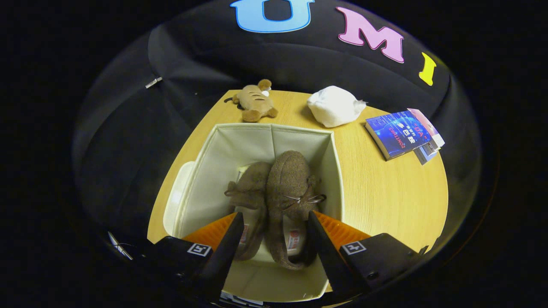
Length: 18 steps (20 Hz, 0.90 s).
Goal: Open the storage box then place both shoes into the box .Put the left shoe in first, then the right shoe, with the right side of both shoes facing outward in a uniform manner.
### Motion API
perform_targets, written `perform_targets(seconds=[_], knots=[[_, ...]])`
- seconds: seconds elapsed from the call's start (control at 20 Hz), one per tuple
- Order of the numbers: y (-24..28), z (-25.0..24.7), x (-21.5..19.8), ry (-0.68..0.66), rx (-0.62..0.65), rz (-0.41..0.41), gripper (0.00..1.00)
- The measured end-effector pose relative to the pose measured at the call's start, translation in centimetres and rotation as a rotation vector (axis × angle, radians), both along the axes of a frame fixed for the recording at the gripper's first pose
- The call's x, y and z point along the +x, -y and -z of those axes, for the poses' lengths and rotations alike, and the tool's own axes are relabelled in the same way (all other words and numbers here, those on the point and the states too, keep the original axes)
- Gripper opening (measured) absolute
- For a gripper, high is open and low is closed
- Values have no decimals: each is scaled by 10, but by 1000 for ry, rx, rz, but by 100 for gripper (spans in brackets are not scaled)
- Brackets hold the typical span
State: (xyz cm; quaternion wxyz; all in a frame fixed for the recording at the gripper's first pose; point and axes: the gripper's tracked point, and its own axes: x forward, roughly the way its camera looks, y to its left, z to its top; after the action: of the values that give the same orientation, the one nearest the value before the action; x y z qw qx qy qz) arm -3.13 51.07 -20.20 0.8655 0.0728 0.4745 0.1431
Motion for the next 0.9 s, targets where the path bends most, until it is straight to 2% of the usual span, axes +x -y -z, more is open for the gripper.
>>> perform_targets(seconds=[0.1,0.45,0.9], knots=[[2,-12,2,39,42,0,100],[36,-52,2,182,154,-32,99],[157,-108,-8,461,197,-14,99]])
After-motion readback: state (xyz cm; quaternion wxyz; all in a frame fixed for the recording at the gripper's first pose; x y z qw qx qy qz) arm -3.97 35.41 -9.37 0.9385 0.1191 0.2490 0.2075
